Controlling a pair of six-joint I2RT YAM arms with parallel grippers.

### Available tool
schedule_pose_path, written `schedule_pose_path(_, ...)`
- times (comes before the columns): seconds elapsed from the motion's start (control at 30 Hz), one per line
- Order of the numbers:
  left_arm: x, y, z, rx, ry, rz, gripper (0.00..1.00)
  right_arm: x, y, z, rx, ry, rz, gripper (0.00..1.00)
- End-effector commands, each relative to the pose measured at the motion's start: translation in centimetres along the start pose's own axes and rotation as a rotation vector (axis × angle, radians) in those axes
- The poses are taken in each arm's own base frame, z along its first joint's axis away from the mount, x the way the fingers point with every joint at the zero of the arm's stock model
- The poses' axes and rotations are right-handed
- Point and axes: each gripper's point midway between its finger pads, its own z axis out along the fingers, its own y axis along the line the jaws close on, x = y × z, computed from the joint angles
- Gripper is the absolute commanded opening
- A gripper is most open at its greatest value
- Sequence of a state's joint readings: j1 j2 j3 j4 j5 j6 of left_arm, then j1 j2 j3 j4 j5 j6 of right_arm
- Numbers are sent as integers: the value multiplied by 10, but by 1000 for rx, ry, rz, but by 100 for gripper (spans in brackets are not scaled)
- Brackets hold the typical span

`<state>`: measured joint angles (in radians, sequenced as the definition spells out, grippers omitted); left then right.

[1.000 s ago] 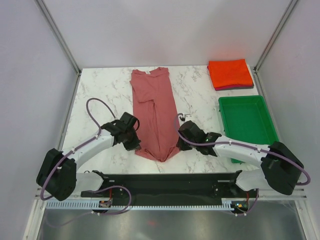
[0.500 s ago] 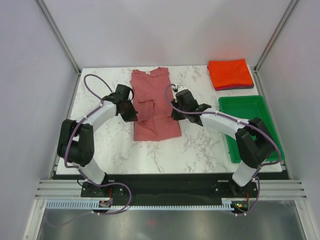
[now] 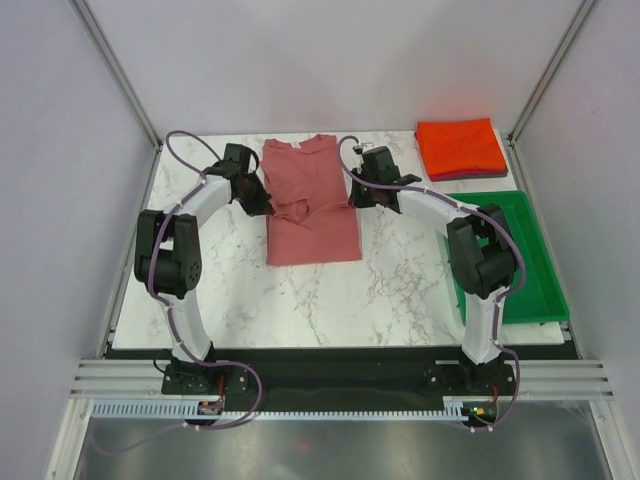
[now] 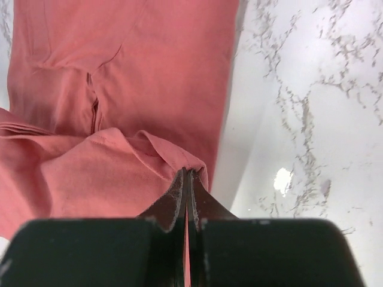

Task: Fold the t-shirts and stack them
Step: Fold the tshirt

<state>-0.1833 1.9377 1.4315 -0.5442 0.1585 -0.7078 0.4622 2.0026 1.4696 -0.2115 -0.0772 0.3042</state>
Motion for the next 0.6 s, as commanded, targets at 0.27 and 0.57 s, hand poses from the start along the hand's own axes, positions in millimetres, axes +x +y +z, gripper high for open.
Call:
schedule_pose_path(0.27,-38,-21,-23,98,-77,-4,2,-37,5,-12,-22,-79,-42,0)
schedule_pose_path(0.57,-47,-4,-13,82,-62,-73,2,-40,0,-7,-10,-90,-16,0)
